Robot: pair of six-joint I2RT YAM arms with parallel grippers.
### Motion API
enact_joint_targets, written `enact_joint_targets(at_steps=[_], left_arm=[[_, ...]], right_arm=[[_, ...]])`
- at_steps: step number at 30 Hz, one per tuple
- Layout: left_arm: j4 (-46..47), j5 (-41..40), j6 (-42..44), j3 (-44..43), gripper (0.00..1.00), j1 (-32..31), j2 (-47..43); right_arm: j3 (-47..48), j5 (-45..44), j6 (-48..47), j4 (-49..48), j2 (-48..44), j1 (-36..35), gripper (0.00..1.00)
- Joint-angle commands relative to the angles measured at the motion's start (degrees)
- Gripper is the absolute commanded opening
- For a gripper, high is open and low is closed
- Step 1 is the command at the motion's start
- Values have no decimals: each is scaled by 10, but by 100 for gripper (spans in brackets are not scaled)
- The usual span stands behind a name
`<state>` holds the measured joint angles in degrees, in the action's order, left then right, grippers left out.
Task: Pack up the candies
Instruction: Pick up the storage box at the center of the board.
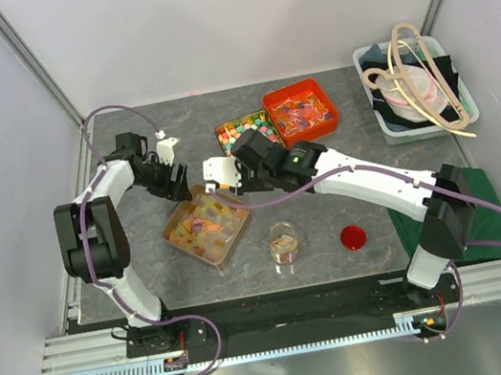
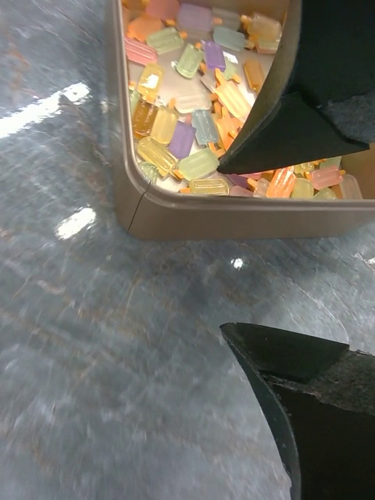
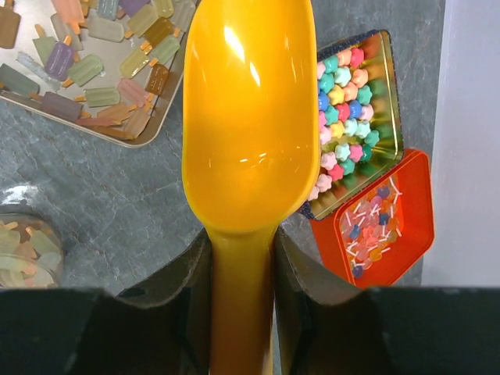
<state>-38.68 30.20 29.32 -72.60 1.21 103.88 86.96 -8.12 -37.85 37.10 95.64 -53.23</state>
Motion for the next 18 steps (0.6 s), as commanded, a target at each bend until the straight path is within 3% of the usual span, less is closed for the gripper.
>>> enact_joint_targets(at_steps=[1,9,18], left_arm=[[47,-30,24,14,80,-4,-21],[89,-67,21,39,66,-25,-15],[149,-135,30,92,61,-68,-32]], right_arm=[[32,-42,-14,11,-12,-16,0],[31,-67,-24,17,-8,-41,0],[35,-96,-42,35,-3,-64,0]])
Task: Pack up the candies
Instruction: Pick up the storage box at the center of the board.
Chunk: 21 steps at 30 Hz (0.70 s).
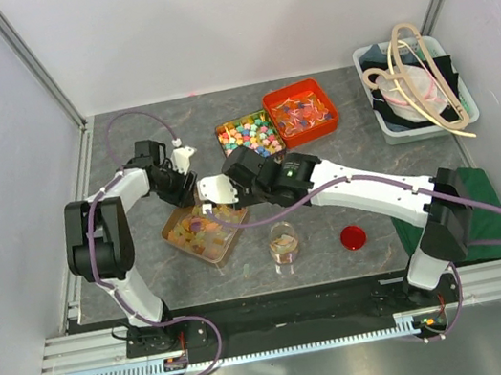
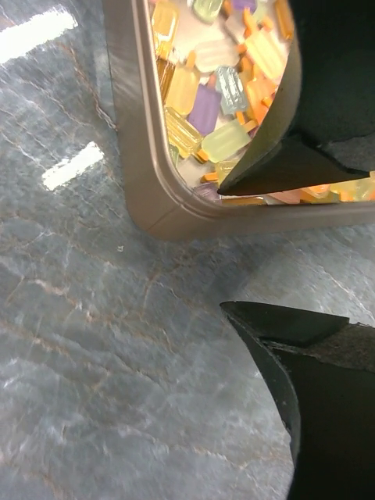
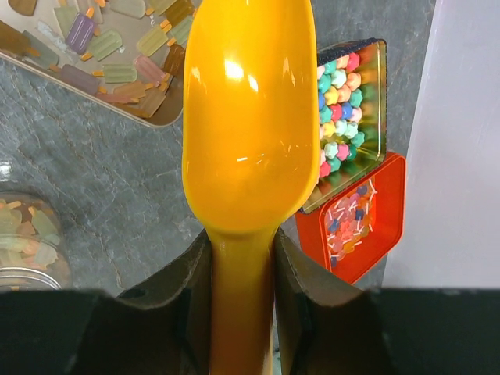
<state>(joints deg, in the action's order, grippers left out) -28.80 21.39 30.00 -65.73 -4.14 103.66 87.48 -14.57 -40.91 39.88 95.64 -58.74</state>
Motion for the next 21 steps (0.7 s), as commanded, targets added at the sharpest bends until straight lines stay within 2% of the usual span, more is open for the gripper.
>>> enact_joint_targets(at_steps=[1,7,14,21], left_arm=[[56,-54,24,29,61,-22,-33],[81,-71,17,41,61,-27,-50],[87,-54,11,40,60,-27,-86],[105,-79,17,47,57,-31,-57]], right_arm=[[29,-33,-10,9,-3,-13,0],[22,-39,-11,13,-8,-24,0],[23,-42,-10,13,-8,-25,0],[17,-42,-8,13,-10,-30,0]])
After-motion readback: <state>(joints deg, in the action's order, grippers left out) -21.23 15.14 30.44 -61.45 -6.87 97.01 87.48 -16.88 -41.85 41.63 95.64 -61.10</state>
